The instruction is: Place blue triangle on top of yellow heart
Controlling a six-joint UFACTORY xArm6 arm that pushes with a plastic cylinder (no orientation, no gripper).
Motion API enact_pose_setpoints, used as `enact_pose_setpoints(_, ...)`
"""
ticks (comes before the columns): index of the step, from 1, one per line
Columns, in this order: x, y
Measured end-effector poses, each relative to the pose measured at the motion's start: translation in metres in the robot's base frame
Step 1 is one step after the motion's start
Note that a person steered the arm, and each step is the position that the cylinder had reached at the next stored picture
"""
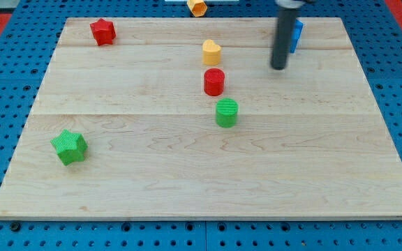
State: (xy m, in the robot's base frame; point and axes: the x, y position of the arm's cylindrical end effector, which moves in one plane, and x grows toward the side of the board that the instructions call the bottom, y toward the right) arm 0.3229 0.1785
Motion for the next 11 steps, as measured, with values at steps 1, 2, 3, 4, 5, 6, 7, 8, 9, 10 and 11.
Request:
enact_pose_setpoints(1, -0.057, 0.041)
enact_pose_setpoints(2, -0.083, 0.001)
enact_pose_setpoints(3, -0.095, -0.01)
enact_pose_setpoints(4, -0.116, 0.043)
enact_pose_setpoints(5, -0.132, 0.037)
enact_pose_setpoints(6, -0.13, -0.02)
enact_pose_setpoints(7, -0.129, -0.084)
enact_pose_setpoints(8, -0.087, -0.127)
enact_pose_setpoints(9, -0.047, -0.165)
enact_pose_setpoints(10, -0.093, -0.116)
enact_pose_setpoints(11, -0.12, -0.142)
